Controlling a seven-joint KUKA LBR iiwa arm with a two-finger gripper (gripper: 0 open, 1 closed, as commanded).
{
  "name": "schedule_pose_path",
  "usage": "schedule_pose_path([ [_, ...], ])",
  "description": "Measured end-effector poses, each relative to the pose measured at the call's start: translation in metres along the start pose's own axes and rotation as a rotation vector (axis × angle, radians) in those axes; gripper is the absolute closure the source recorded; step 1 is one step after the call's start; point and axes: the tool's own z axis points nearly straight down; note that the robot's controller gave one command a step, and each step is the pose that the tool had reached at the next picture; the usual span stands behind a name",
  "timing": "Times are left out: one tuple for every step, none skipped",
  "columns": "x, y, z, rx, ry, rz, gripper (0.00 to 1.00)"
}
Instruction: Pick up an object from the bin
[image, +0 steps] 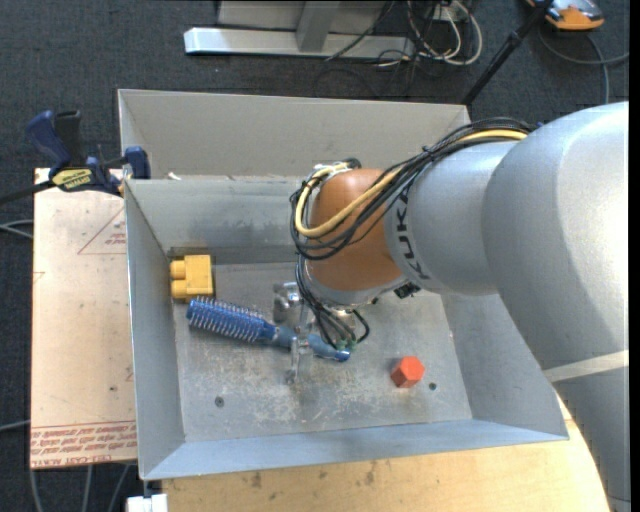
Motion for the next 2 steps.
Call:
schedule_pose_path([
  [-0.0008,0.0004,-0.0004,-0.001,-0.001,0.001,0.0],
  [-0.0014,0.0006,-0.0007,-0.001,-0.001,0.003,0.0],
])
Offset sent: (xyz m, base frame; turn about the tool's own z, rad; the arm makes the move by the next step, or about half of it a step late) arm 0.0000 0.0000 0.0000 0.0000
